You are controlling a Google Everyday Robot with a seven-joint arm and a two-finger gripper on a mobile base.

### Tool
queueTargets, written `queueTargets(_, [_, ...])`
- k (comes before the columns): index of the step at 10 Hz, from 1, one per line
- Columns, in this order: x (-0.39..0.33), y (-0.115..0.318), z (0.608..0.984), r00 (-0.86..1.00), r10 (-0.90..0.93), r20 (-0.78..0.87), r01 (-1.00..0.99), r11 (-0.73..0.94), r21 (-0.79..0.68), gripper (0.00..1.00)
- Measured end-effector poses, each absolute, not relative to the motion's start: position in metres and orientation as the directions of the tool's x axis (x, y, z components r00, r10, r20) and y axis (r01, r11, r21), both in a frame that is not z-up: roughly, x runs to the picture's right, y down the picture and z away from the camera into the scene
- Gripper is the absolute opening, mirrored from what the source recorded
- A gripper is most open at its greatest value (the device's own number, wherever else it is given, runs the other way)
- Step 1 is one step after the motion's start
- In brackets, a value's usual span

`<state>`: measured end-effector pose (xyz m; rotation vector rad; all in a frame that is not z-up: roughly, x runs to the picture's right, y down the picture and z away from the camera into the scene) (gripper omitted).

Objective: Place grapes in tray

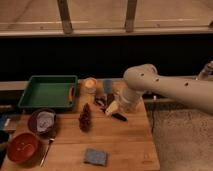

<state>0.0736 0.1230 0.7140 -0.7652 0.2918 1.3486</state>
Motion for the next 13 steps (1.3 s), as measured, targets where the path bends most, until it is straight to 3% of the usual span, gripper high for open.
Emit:
queueTargets(7, [0.073, 0.121, 0.716, 0.239, 0.762, -0.602, -0.943, 0.033, -0.332, 0.80])
queueTargets(13, [0.025, 0.091, 0.732, 0.340, 0.766, -0.545, -0.906, 0.111, -0.408, 0.80])
